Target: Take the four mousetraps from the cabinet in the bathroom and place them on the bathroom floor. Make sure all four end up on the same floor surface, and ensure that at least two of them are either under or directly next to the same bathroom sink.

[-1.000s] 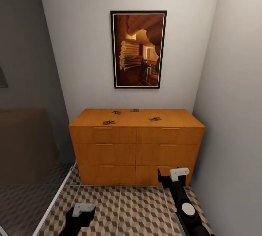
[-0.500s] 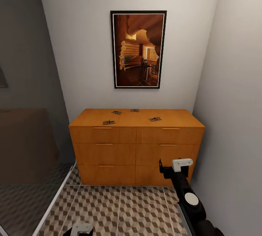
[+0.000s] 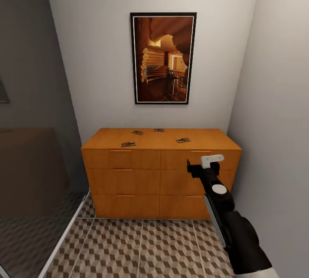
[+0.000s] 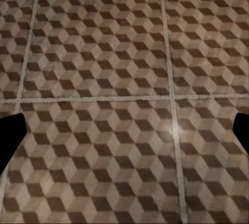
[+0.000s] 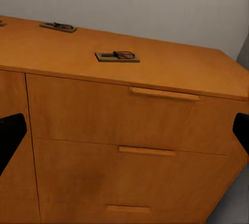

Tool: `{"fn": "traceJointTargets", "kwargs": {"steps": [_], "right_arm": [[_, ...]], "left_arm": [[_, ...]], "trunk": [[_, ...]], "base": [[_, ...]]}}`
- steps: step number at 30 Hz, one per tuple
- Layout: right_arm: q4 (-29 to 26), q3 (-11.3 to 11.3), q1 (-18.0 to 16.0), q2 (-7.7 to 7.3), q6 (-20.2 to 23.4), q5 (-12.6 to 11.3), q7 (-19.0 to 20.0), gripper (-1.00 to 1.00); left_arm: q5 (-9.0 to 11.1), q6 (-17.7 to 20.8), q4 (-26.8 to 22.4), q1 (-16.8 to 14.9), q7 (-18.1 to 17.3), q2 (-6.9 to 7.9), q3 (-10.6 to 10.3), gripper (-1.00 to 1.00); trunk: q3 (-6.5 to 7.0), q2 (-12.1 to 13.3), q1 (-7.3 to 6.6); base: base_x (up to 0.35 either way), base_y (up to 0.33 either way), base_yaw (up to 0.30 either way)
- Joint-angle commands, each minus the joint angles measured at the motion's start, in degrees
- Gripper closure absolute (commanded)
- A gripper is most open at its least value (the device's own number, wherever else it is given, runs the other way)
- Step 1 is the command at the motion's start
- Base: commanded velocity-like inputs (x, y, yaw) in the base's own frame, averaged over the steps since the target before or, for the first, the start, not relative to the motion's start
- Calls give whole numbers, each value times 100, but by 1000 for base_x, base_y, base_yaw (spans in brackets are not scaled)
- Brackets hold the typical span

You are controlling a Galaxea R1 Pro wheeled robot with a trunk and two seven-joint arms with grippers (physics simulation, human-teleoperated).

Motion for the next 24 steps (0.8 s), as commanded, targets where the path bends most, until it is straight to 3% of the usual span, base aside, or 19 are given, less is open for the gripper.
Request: {"fn": "traceJointTargets", "kwargs": {"steps": [1,3,5,8,12,17,22,24], "right_arm": [[132,7,-141,0,51,54,-3,-100],[431,7,-404,3,58,48,6,-100],[1170,7,-969,18,52,40,101,-100],[1883,7,-1520,84,43,37,285,-100],[2581,7,-2138,155,33,36,463,-100],[3097,7,-2788,197,29,31,556,-100],[3084,10,-2974,220,-14,7,697,-100],[2878,18,-3001,219,-105,-17,1103,-100]], "left_arm": [[-4,-53,48,-4,18,4,-24,-100],[-8,-114,114,-4,18,4,-24,-100],[-14,-189,187,-4,18,5,-26,-100],[-10,-221,227,-4,18,11,-30,-100],[-12,-236,297,-4,18,8,-28,-100],[-20,-235,368,-4,18,-10,-42,-100],[-23,-235,386,-4,18,-18,-44,-100],[-24,-235,389,-4,19,-20,-45,-100]], "trunk": [[-7,-4,0],[-7,-4,0],[-7,-4,0],[-7,-4,0],[-7,-4,0],[-7,-4,0],[-7,-4,0],[-7,-4,0]], "base": [[0,0,0],[0,0,0],[0,0,0],[0,0,0],[0,0,0],[0,0,0],[0,0,0],[0,0,0]]}}
